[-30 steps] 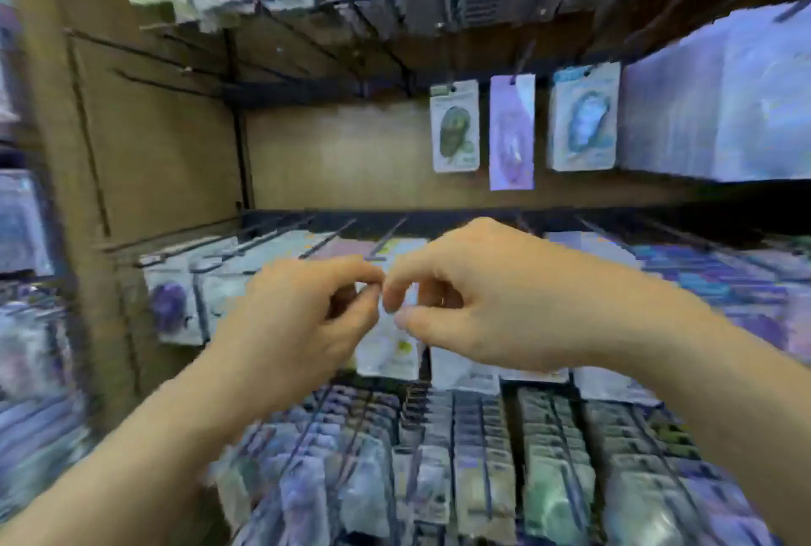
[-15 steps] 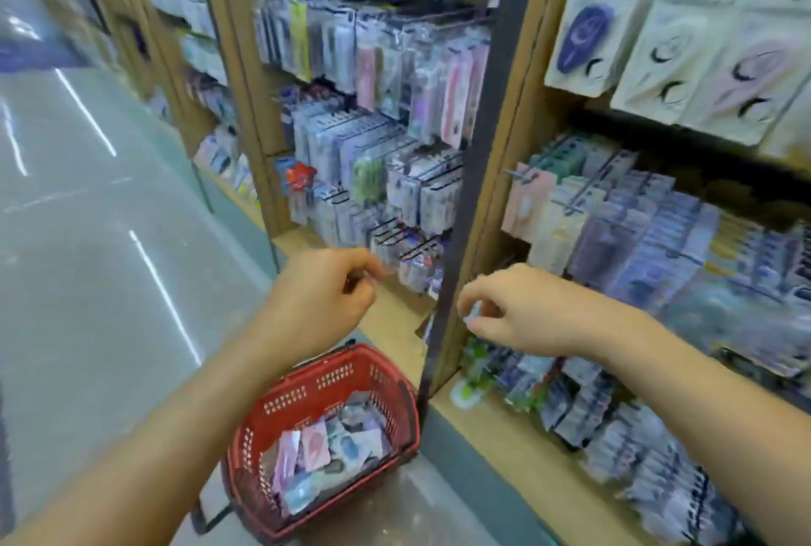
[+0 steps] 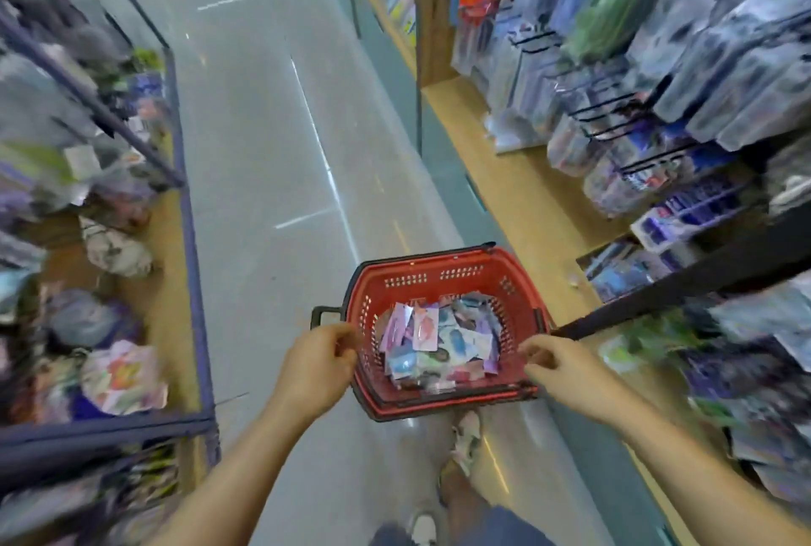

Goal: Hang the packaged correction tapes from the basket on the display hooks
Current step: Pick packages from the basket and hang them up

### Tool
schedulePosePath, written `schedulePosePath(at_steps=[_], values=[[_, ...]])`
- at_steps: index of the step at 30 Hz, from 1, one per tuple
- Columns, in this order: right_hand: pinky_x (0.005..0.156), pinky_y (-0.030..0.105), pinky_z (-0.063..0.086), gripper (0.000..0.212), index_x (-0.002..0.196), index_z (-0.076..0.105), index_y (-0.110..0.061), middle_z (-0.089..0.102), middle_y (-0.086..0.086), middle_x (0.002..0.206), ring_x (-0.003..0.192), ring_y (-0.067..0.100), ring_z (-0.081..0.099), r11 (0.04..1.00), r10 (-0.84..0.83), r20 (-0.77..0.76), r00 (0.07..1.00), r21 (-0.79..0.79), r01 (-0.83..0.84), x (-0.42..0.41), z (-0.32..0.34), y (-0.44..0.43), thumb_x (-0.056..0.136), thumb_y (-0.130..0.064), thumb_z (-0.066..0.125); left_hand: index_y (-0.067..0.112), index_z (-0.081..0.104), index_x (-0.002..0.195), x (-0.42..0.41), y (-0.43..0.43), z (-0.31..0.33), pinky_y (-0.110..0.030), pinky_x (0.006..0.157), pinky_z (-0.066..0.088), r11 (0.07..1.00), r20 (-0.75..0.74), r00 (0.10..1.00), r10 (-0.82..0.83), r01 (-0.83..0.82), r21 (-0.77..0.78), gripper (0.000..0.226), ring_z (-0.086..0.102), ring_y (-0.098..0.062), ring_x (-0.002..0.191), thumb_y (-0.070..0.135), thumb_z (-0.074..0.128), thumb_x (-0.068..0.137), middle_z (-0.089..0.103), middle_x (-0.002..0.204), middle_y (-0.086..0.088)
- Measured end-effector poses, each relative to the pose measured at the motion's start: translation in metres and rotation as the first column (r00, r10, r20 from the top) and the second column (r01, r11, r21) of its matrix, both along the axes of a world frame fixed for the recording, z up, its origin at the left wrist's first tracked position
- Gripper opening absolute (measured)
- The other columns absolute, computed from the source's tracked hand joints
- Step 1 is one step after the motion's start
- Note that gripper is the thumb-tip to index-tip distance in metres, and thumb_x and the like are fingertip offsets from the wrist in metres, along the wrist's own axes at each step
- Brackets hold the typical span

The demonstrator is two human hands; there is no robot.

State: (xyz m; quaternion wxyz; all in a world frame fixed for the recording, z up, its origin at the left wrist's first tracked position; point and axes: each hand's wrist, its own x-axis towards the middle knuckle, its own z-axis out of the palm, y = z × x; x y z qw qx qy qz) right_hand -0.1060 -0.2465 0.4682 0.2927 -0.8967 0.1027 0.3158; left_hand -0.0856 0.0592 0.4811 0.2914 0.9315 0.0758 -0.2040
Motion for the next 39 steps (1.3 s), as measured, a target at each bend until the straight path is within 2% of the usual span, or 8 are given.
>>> schedulePosePath(at_steps=[8,13,18,28,31,34,37,39], values=[[0.083,0.028,0.046,0.027,0.107,0.066,-0.023,0.071,-0.002,0.1,0.099,0.02,0.066,0.974,-0.22,-0.129,0.967,0.034,0.226,0.061,-0.19,0.016,0.086,-0.005,0.065,0.02,0.071,0.102,0.05,-0.013,-0.191,-0.024,0.085,0.048,0.996,-0.286,0.955,0.074,-0.086,-0.029,0.028,0.067,-0.019,0.103,0.003,0.056,0.085,0.073,0.103,0.004],[0.096,0.025,0.038,0.061,0.148,0.037,-0.016,0.053,0.007,0.141,0.129,0.023,0.051,0.994,-0.111,-0.23,0.967,-0.012,0.112,0.092,-0.354,0.025,0.092,-0.014,0.06,0.025,0.064,0.123,0.081,-0.042,-0.367,-0.03,0.095,0.046,0.964,-0.448,0.857,-0.255,0.26,-0.053,0.034,0.06,-0.023,0.118,0.017,0.053,0.091,0.069,0.122,-0.001],[0.093,0.033,0.046,0.059,0.142,0.039,-0.017,0.057,0.006,0.135,0.123,0.028,0.056,0.994,-0.109,-0.262,0.959,-0.023,0.107,0.114,-0.487,0.009,0.089,-0.022,0.066,0.018,0.062,0.116,0.09,-0.062,-0.516,-0.034,0.091,0.05,0.935,-0.605,0.727,-0.324,0.342,-0.089,0.049,0.062,-0.028,0.114,0.054,0.053,0.085,0.068,0.12,-0.006],[0.11,0.058,0.024,0.093,0.152,0.021,-0.026,0.025,0.005,0.159,0.147,0.029,0.019,0.915,0.069,-0.338,0.939,-0.352,-0.195,0.137,-0.618,0.005,0.08,-0.069,0.062,0.019,0.044,0.116,0.096,-0.099,-0.621,-0.046,0.099,0.047,0.93,-0.55,0.786,0.282,-0.364,-0.043,0.074,0.058,-0.036,0.113,0.052,0.083,0.062,0.067,0.111,-0.007],[0.099,0.05,0.034,0.088,0.14,0.035,-0.026,0.046,0.004,0.142,0.133,0.031,0.041,0.885,0.091,-0.345,0.934,-0.402,-0.234,0.141,-0.614,0.006,0.072,-0.069,0.071,0.022,0.046,0.12,0.107,-0.098,-0.621,-0.044,0.084,0.057,0.726,-0.619,0.665,0.417,-0.654,-0.214,0.065,0.068,-0.028,0.096,0.016,0.086,0.069,0.069,0.106,-0.005],[0.087,0.042,0.047,0.083,0.13,0.037,-0.025,0.056,0.005,0.129,0.119,0.032,0.054,0.912,0.135,-0.332,0.934,-0.327,-0.248,0.139,-0.609,-0.002,0.069,-0.063,0.078,0.026,0.053,0.119,0.119,-0.106,-0.612,-0.034,0.063,0.058,0.496,-0.727,0.525,0.442,-0.819,-0.289,0.04,0.07,-0.025,0.088,0.025,0.072,0.085,0.071,0.103,-0.004],[0.09,0.041,0.05,0.079,0.135,0.035,-0.029,0.059,0.001,0.134,0.119,0.03,0.057,0.963,0.123,-0.367,0.922,-0.179,-0.199,0.141,-0.596,-0.014,0.074,-0.057,0.077,0.019,0.046,0.127,0.121,-0.113,-0.618,-0.043,0.085,0.056,0.583,-0.614,0.596,0.518,-0.771,-0.257,0.043,0.065,-0.028,0.099,0.026,0.067,0.09,0.065,0.113,-0.007],[0.097,0.038,0.047,0.076,0.14,0.037,-0.026,0.054,0.0,0.141,0.126,0.027,0.053,0.986,0.055,-0.398,0.916,-0.12,-0.112,0.148,-0.579,-0.025,0.079,-0.049,0.077,0.018,0.045,0.125,0.119,-0.114,-0.619,-0.032,0.074,0.055,0.662,-0.534,0.67,0.516,-0.707,-0.247,0.04,0.063,-0.024,0.092,0.019,0.065,0.09,0.065,0.112,-0.007]])
